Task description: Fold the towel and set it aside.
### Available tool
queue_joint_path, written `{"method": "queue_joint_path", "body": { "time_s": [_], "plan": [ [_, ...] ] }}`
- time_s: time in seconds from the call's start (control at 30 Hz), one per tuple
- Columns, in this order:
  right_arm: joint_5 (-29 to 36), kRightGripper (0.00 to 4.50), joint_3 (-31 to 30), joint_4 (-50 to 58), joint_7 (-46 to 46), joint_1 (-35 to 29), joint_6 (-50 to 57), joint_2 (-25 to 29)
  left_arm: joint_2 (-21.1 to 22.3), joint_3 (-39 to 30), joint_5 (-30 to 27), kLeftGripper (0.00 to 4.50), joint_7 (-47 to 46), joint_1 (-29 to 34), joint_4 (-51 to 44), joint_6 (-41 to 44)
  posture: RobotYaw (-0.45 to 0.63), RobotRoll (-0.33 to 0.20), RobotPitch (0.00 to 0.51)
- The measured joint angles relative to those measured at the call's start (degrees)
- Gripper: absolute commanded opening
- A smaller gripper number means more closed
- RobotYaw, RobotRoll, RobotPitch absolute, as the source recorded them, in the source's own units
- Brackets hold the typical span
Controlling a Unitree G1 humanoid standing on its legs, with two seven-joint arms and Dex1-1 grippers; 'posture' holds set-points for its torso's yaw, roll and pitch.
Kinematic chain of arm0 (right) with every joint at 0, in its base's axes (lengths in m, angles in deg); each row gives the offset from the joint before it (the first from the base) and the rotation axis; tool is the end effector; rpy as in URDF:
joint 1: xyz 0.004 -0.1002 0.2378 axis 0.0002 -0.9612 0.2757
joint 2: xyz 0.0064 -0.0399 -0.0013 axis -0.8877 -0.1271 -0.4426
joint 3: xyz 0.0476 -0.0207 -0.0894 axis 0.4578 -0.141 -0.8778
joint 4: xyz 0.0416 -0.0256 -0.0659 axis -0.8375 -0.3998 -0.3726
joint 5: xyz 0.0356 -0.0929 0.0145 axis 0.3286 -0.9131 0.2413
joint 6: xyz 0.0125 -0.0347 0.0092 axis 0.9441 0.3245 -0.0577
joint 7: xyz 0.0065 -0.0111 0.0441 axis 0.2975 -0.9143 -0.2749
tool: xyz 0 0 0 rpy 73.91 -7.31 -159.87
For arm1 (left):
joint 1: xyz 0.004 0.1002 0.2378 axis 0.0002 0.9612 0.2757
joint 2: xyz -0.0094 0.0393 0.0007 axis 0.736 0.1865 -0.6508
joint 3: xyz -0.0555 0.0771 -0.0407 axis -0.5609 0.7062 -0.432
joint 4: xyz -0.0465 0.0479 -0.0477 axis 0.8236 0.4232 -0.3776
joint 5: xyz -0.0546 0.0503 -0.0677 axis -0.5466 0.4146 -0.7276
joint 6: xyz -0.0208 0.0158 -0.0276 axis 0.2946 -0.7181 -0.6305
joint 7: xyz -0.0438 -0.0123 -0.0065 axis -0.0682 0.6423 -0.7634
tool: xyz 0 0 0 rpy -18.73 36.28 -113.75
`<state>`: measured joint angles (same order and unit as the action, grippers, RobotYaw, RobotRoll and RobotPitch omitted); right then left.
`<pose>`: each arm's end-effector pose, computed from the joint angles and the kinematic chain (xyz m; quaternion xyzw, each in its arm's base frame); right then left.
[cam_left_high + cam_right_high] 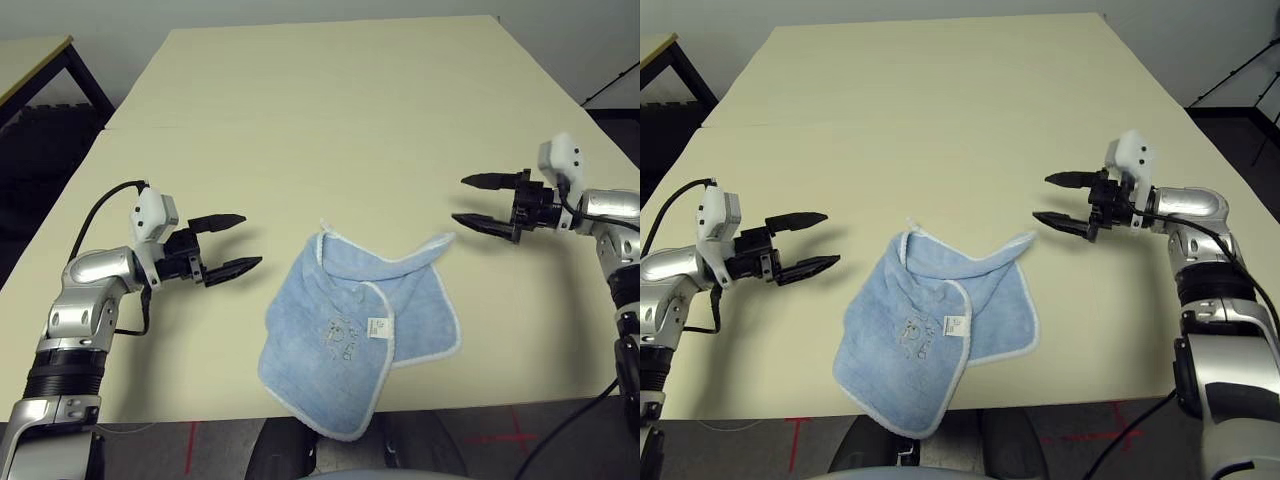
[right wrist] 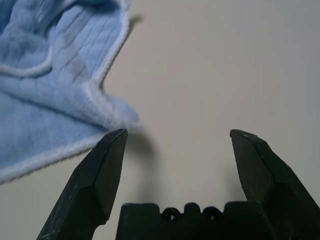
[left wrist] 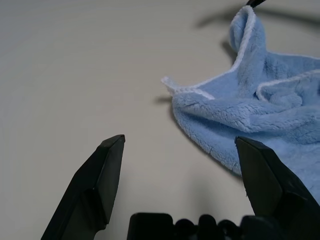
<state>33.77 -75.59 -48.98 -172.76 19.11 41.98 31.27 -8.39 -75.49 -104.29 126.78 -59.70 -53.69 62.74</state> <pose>0.3152 -0.3070 0.1751 -0.2658 0.0777 0.5636 0.7782 0.2493 0.3012 0.1422 0.1351 0.0261 -0.5128 0.8474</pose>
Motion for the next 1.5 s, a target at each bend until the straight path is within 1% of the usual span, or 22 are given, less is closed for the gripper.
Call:
{"method": "queue_joint_path", "body": {
  "time_s": [0.1,0.27,0.53,0.67,0.77,0.87,0.97,1.1,1.2,1.37,1.43,1.47,1.5],
  "plan": [
    [-2.34,4.45,-1.76,-3.92,-3.05,2.93,-6.20,0.03,-0.02,0.55,0.04,4.46,0.04,0.00,-0.04,-0.05,-0.03,0.000,0.135],
    [-3.10,4.45,-4.19,-7.40,-4.91,5.49,-12.90,0.19,-0.03,0.85,0.08,4.46,-0.02,0.01,-0.09,-0.20,-0.03,0.000,0.134],
    [-1.68,4.45,-8.56,-9.13,-5.12,6.77,-16.52,-0.63,-0.03,1.28,0.67,4.46,-0.09,0.08,-0.10,-1.15,-0.02,0.000,0.128],
    [-0.16,4.45,-8.71,-9.28,-5.12,7.25,-19.03,-3.42,-0.17,1.38,0.90,4.46,-0.38,0.39,-0.27,-1.19,-0.02,0.000,0.128],
    [0.60,4.45,-9.20,-9.28,-5.12,8.50,-21.17,-4.27,-0.20,1.40,0.92,4.46,-0.60,0.99,-0.62,-1.17,-0.01,0.000,0.128],
    [1.26,3.84,-9.87,-9.30,-5.12,9.14,-22.63,-4.81,-0.20,1.44,0.92,4.50,-0.72,1.61,-0.92,-1.11,-0.01,0.000,0.126],
    [1.22,2.72,-11.26,-9.84,-5.12,9.14,-23.68,-4.94,-0.20,1.44,0.91,4.50,-0.84,1.88,-1.42,-0.95,-0.01,0.000,0.126],
    [1.23,1.11,-13.54,-10.38,-5.12,9.14,-24.38,-4.73,-0.19,1.43,0.90,4.50,-0.88,2.22,-2.62,-0.66,-0.01,0.000,0.126],
    [1.43,0.02,-15.21,-10.51,-5.12,9.18,-24.63,-4.30,-0.18,1.43,0.90,4.50,-0.87,2.43,-2.70,-0.40,-0.01,0.000,0.124],
    [2.35,0.02,-15.93,-10.58,-5.12,9.61,-24.66,-3.48,-0.17,1.43,0.90,4.50,-0.89,2.43,-2.72,-0.10,-0.01,0.000,0.118],
    [2.32,0.02,-15.20,-11.21,-5.04,10.38,-25.39,-3.47,-0.18,1.40,0.94,4.50,-1.61,2.41,-2.71,0.15,-0.01,0.000,0.114],
    [1.91,0.02,-14.39,-12.02,-3.97,11.01,-26.55,-3.45,-0.20,1.30,1.15,4.50,-2.69,2.37,-2.65,0.19,-0.01,0.000,0.114],
    [0.59,0.02,-12.97,-12.89,-0.35,11.59,-28.32,-3.46,-0.39,1.27,1.79,4.50,-4.30,2.04,-2.50,0.19,-0.02,0.000,0.114]
  ]
}}
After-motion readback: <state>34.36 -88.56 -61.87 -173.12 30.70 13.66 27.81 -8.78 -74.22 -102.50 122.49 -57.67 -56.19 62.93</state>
